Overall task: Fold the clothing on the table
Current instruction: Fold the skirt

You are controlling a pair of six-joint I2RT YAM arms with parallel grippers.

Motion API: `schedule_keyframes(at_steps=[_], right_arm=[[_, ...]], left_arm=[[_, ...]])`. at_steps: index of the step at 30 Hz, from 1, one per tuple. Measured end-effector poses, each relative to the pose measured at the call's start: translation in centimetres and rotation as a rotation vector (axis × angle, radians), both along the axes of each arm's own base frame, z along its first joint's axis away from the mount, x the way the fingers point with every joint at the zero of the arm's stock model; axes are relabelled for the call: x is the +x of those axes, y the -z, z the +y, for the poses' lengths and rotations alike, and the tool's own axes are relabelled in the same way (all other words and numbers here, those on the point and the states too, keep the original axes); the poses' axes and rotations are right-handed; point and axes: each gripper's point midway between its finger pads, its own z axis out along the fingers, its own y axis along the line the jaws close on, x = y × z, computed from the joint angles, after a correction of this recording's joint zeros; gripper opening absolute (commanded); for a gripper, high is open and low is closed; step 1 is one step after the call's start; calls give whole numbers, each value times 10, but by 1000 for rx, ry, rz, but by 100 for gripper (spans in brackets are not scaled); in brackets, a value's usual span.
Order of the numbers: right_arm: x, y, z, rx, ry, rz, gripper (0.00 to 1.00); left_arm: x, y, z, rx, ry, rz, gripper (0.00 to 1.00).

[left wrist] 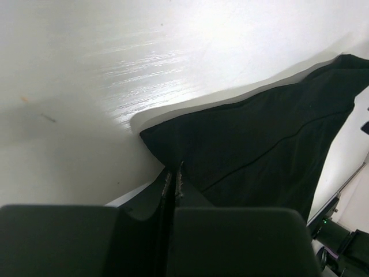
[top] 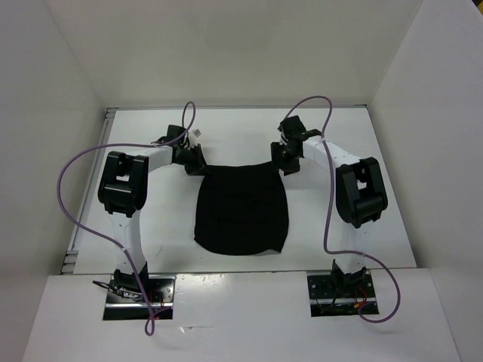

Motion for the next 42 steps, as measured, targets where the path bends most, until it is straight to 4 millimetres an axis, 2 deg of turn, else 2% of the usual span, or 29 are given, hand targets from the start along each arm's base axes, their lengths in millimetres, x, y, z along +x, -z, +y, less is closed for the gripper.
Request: schedule_keyframes(at_steps=[5, 13, 22, 25, 27, 31, 35, 38, 40, 41, 42], right_arm=[[7, 14, 2, 45, -18, 15, 49], [22, 30, -9, 107, 6, 27, 45], [33, 34, 16, 232, -55, 38, 39], [32, 37, 23, 285, -73, 55, 30], [31, 40, 25, 325, -78, 72, 16], [32, 42, 21, 376, -64, 95, 0], [38, 38, 7, 355, -13, 83, 0], [42, 17, -2, 323, 17, 42, 0], [47, -15, -4, 320, 19, -23, 0], [51, -35, -4, 320, 19, -64, 0], [58, -61, -5, 320, 19, -123, 0]], left_arm=[[-1, 0, 3, 7, -5, 6, 0], [-5, 1, 4, 11, -7, 9, 0], [-5, 1, 4, 14, -4, 6, 0], [-5, 1, 4, 17, 5, 0, 0], [-5, 1, 4, 18, 6, -2, 0], [-4, 2, 5, 20, 6, -3, 0], [-4, 1, 11, 15, -4, 5, 0], [-4, -8, 20, -3, -21, 14, 0], [4, -28, 22, -33, -22, -4, 0], [13, -43, 21, -49, -20, -33, 0], [26, -66, 19, -69, -16, -82, 0]])
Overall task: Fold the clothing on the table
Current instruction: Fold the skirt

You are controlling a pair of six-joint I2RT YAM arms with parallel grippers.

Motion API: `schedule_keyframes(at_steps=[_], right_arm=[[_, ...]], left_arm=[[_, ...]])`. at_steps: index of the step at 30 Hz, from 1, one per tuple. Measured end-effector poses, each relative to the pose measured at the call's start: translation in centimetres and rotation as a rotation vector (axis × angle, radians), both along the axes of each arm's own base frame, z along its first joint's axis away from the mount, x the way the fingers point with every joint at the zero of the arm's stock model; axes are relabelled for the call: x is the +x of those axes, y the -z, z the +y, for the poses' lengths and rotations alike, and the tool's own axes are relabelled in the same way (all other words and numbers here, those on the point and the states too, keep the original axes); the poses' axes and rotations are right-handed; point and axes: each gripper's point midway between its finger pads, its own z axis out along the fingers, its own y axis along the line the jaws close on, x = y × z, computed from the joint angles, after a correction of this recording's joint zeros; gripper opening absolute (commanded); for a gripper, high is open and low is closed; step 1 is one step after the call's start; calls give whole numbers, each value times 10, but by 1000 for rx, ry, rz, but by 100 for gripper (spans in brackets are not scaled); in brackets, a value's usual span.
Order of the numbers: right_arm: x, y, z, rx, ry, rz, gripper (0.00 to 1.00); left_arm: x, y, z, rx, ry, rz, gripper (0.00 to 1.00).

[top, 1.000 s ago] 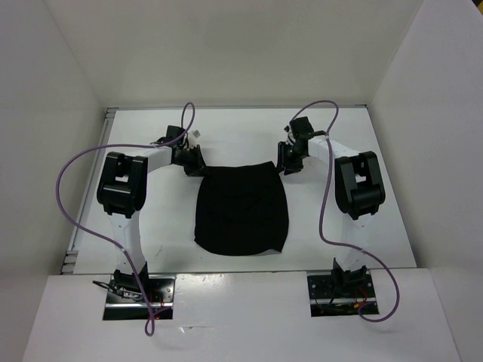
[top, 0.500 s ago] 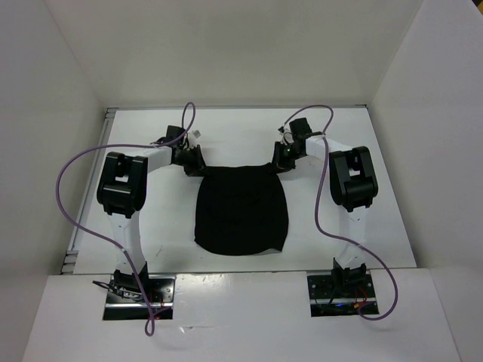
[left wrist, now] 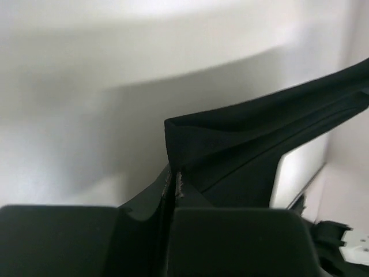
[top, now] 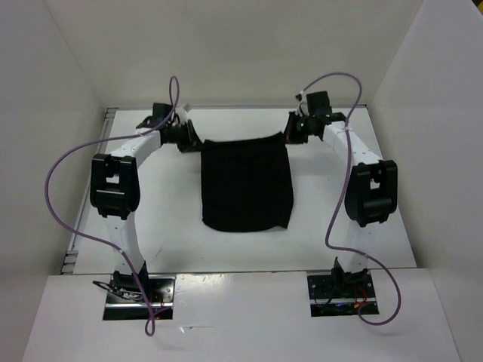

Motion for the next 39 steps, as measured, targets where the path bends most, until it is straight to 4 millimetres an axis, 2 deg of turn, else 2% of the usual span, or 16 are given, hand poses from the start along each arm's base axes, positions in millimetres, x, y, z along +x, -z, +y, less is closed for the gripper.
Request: schedule_keyframes(at_steps=[1, 4, 7, 9, 11, 14, 16, 19, 21, 23, 24, 29, 32, 34, 37, 39], right_arm=[[9, -27, 0, 2, 9, -67, 0], [29, -122, -3, 17, 35, -293, 0], [28, -206, -7, 33, 50, -487, 0], [19, -241, -9, 40, 50, -565, 0], [10, -257, -11, 44, 49, -600, 0], [2, -248, -11, 43, 42, -579, 0], [-5, -220, -11, 33, 35, -512, 0], [-25, -176, -4, 14, 12, -387, 0], [-46, -161, 4, 3, -15, -325, 0], [-68, -167, 9, 5, -36, -320, 0], [-79, -179, 11, 13, -44, -342, 0], [-116, -251, 4, 64, -31, -537, 0], [-111, -262, 5, 81, -30, -581, 0], [-90, -247, 7, 82, -25, -547, 0], [-45, -191, 7, 60, -2, -423, 0], [-16, -131, 6, 28, 21, -290, 0]], left_arm=[[14, -23, -2, -19, 6, -56, 0], [50, -112, -10, -86, 27, -265, 0], [60, -199, -15, -146, 60, -457, 0], [54, -239, -18, -176, 81, -537, 0], [44, -266, -20, -196, 104, -595, 0], [28, -270, -21, -211, 121, -601, 0], [17, -254, -22, -228, 125, -553, 0], [-5, -218, -22, -247, 135, -441, 0], [-20, -203, -22, -254, 137, -383, 0], [-35, -205, -20, -258, 138, -357, 0], [-41, -213, -18, -260, 138, -367, 0], [-67, -279, -13, -269, 168, -535, 0], [-63, -297, -16, -281, 191, -603, 0], [-45, -290, -17, -286, 182, -587, 0], [-6, -251, -17, -278, 153, -507, 0], [19, -210, -20, -272, 134, -422, 0]])
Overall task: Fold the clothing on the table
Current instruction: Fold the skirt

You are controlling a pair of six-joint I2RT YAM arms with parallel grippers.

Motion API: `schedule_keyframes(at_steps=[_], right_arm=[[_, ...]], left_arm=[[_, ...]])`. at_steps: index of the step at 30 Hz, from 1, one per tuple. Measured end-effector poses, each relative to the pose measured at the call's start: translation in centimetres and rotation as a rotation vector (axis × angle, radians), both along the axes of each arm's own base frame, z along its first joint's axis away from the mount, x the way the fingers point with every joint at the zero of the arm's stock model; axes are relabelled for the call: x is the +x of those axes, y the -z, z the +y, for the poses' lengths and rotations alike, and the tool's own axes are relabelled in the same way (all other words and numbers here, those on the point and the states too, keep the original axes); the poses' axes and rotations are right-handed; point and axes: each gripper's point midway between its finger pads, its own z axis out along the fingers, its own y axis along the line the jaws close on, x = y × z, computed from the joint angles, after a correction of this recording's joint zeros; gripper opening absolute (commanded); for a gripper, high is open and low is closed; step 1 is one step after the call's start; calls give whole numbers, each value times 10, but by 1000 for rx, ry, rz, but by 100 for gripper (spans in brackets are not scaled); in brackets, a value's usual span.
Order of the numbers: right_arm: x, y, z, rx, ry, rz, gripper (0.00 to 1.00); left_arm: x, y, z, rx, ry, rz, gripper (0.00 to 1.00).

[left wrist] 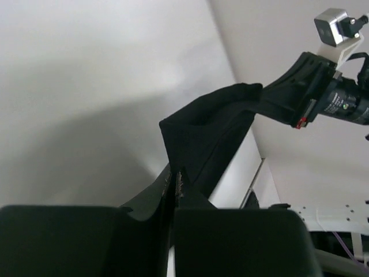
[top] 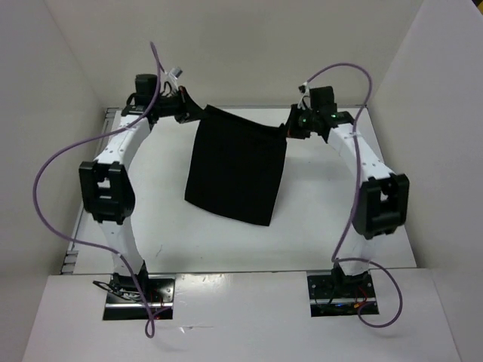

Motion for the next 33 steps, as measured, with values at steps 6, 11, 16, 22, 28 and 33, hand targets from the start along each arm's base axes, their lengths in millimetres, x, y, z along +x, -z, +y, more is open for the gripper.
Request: schedule_keyframes(at_steps=[6, 11, 16, 22, 28, 33], right_arm=[[27, 108, -9, -92, 61, 221, 0], [44, 93, -12, -103, 90, 164, 0], [42, 73, -9, -81, 77, 115, 0], [-4, 81, 4, -85, 24, 151, 0], [-47, 121, 20, -117, -40, 256, 0], [-75, 145, 32, -148, -80, 336, 0]], left_arm=[[41, 120, -9, 42, -24, 256, 0], [61, 132, -10, 59, -43, 271, 1], [66, 109, -9, 58, -43, 188, 1], [39, 150, -7, 79, -35, 279, 2], [4, 213, 0, 121, -42, 431, 2], [-8, 227, 2, 134, -46, 467, 2]])
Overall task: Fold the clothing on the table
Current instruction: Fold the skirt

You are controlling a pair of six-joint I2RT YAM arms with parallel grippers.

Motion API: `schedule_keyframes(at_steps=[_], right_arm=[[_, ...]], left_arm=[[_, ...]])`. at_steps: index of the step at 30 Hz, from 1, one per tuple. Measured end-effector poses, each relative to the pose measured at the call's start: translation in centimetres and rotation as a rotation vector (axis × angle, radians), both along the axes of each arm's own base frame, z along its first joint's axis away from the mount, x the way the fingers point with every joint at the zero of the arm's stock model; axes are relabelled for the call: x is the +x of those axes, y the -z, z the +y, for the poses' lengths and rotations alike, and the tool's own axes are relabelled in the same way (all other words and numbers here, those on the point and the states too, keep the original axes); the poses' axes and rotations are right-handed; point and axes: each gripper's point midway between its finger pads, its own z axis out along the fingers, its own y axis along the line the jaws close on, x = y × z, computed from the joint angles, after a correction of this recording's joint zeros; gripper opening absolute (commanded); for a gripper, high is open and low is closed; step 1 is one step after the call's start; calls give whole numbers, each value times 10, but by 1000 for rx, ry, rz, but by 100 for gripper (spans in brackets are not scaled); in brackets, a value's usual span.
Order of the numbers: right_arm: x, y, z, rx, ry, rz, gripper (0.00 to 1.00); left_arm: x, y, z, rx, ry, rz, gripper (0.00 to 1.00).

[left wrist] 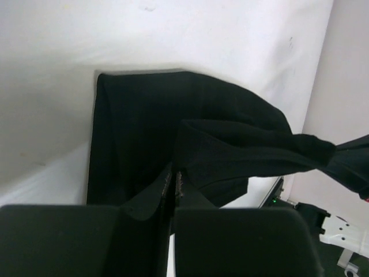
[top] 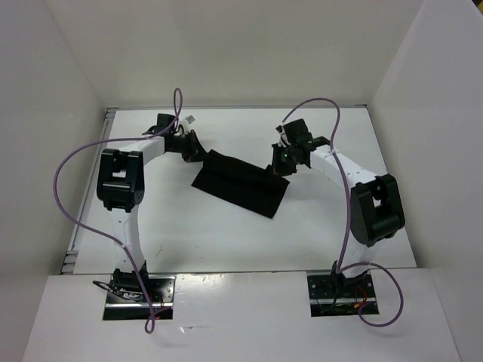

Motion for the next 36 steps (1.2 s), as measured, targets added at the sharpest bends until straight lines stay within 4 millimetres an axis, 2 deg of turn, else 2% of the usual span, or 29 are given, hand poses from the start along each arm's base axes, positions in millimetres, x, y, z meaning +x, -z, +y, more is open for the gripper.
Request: schedule_keyframes(at_steps=[6, 9, 10, 11, 13, 14, 18, 22, 25, 26, 27, 29, 30, 32, 36], right_arm=[[-23, 13, 9, -29, -22, 67, 2], [-34, 20, 8, -43, -19, 110, 8], [-38, 22, 6, -52, -17, 128, 19], [-44, 25, 4, -60, -15, 150, 23], [-57, 31, 1, -79, -17, 202, 35], [-67, 35, 0, -89, -24, 234, 35], [-97, 34, 1, -106, -56, 314, 41], [-109, 8, 3, -76, -61, 294, 38], [-99, -11, 5, -56, -37, 238, 26], [-93, -17, 6, -53, -25, 215, 16], [-86, -20, 7, -54, -14, 193, 10], [-70, -23, 11, -56, 12, 157, 2], [-60, -24, 13, -58, 22, 139, 2], [-37, -18, 20, -58, 38, 108, 1], [-6, 12, 31, -76, 55, 106, 0]], left_arm=[[-11, -1, 4, 19, 4, -8, 8], [-17, -1, 5, 27, 11, -10, 26], [-21, 1, 5, 32, 13, -4, 33], [-25, 2, 7, 38, 14, 4, 43], [-37, 5, 10, 51, 13, 21, 49], [-45, 6, 12, 60, 15, 31, 52], [-77, -1, 18, 84, 22, 62, 52], [-82, -19, 19, 90, 31, 20, 52], [-69, -29, 18, 88, 33, -11, 52], [-62, -34, 17, 87, 33, -27, 49], [-53, -37, 16, 84, 31, -41, 44], [-36, -45, 14, 71, 21, -68, 18], [-29, -47, 13, 64, 16, -78, 2], [-15, -52, 10, 51, 10, -96, 0], [6, -64, 4, 45, 16, -145, 0]])
